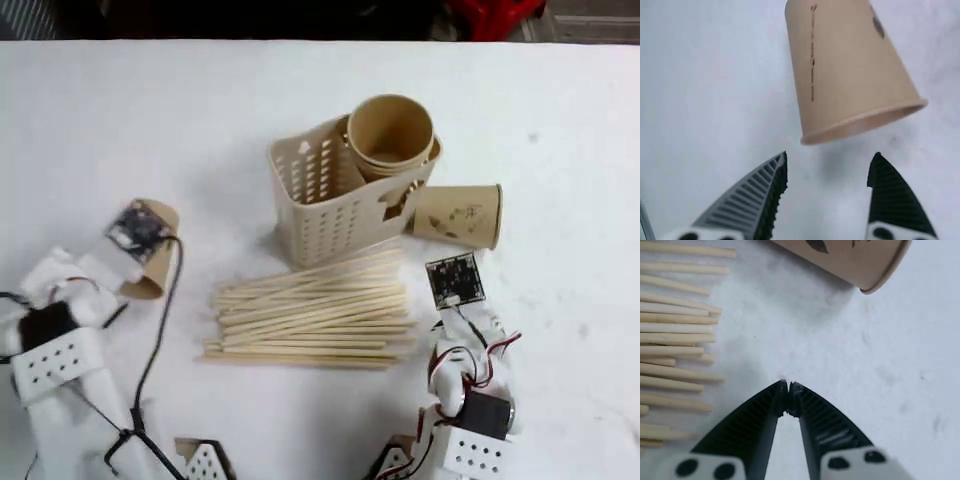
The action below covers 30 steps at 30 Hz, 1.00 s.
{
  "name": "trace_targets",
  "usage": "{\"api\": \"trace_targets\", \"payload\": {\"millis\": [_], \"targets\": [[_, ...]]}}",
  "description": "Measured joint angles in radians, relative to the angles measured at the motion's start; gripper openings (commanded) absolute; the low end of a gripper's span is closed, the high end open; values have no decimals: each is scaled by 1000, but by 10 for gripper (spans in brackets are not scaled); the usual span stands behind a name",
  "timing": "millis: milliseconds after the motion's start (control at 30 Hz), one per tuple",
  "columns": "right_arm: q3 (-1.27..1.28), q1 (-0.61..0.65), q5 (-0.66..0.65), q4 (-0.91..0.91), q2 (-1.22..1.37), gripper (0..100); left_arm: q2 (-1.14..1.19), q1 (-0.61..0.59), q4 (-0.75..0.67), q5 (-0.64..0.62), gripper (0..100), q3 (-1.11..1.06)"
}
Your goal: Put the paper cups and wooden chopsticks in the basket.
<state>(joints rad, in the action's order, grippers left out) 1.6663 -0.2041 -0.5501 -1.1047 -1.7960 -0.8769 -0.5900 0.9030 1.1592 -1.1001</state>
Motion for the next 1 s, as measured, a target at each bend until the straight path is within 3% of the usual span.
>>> {"api": "trace_targets", "payload": {"millis": [267,633,1000], "targets": [[0,0,0,0,0,17,-2,106,-279,-81,264,-97],[0,3,0,0,0,17,-2,302,-305,-175,264,-104],[0,3,0,0,0,17,-2,316,-330,-166,186,-170]]}}
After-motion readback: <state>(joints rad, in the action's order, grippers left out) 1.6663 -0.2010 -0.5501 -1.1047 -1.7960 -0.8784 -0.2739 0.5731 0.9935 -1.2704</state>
